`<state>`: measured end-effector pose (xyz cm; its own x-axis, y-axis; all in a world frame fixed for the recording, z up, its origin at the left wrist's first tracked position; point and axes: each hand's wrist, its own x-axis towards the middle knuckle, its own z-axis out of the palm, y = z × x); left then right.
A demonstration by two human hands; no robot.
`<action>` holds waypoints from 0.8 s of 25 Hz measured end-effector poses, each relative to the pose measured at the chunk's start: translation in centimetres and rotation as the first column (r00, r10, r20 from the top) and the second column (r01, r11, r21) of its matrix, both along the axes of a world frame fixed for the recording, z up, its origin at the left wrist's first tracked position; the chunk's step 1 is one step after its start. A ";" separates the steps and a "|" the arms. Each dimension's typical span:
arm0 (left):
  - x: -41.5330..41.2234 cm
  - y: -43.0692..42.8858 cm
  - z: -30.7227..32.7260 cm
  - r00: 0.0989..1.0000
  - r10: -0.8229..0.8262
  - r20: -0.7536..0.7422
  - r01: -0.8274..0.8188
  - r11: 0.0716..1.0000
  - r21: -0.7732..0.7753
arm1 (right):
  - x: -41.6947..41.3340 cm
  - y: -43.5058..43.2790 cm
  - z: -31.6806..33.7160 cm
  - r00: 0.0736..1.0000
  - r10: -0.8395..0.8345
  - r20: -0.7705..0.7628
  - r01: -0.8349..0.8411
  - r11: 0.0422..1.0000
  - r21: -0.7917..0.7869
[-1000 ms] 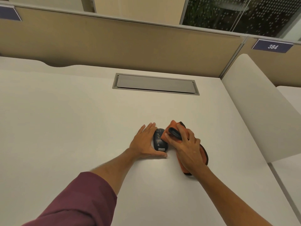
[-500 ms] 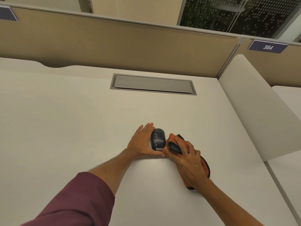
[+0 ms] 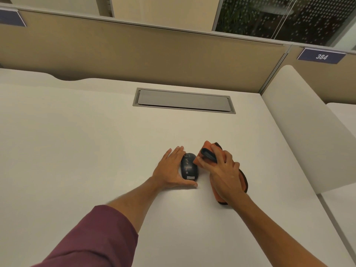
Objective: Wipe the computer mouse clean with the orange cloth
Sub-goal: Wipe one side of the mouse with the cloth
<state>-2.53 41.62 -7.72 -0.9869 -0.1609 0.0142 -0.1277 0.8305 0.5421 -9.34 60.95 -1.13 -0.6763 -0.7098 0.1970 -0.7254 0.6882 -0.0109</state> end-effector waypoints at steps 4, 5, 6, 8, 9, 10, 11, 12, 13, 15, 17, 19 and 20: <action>0.0 0.0 0.1 1.000 -0.009 0.003 0.009 1.000 -0.007 | -1.7 -2.6 0.1 0.999 -0.043 0.027 0.039 0.991 0.130; 0.0 0.0 0.1 1.000 -0.011 0.003 0.011 1.000 -0.007 | -2.3 -3.0 -0.3 0.999 -0.038 0.036 0.030 0.978 0.208; 0.0 0.0 0.1 1.000 -0.012 0.002 0.012 1.000 -0.006 | -2.7 -3.2 -0.5 0.999 -0.036 0.041 0.025 0.969 0.244; 0.1 0.0 0.1 1.000 -0.010 -0.005 0.010 1.000 -0.003 | -3.4 -3.9 -0.6 0.999 -0.040 0.035 0.028 0.956 0.290; 0.0 0.0 0.1 1.000 -0.012 -0.006 0.012 1.000 -0.004 | -3.6 -4.3 -0.4 1.000 -0.024 0.019 0.017 0.945 0.326; 0.0 0.0 0.1 1.000 -0.014 -0.005 0.014 1.000 -0.005 | -3.9 -4.6 -0.1 1.000 0.002 0.001 -0.002 0.930 0.367; 0.0 0.0 0.1 1.000 -0.015 -0.003 0.015 1.000 -0.005 | -4.1 -4.8 0.2 0.999 0.034 -0.015 -0.025 0.915 0.404; 0.1 0.0 0.1 1.000 -0.014 -0.005 0.014 1.000 -0.004 | -4.3 -4.9 0.5 0.997 0.068 -0.034 -0.047 0.899 0.435; 0.1 0.1 0.1 1.000 -0.012 -0.008 0.012 1.000 -0.004 | -4.4 -4.9 0.8 0.993 0.103 -0.052 -0.067 0.885 0.460; 0.1 0.0 0.2 1.000 -0.007 -0.015 0.007 1.000 0.005 | -4.6 -4.7 1.4 0.983 0.169 -0.068 -0.116 0.865 0.488; 0.0 0.0 0.2 1.000 -0.008 -0.016 0.008 1.000 0.017 | -4.4 -4.5 1.8 0.974 0.213 -0.071 -0.149 0.852 0.503; 0.0 0.1 0.3 1.000 -0.011 -0.019 0.012 1.000 0.028 | -4.1 -4.6 2.1 0.972 0.222 -0.071 -0.156 0.845 0.511; 0.0 0.1 0.3 1.000 -0.011 -0.020 0.011 0.999 0.031 | -4.0 -4.9 2.2 0.975 0.215 -0.064 -0.152 0.845 0.512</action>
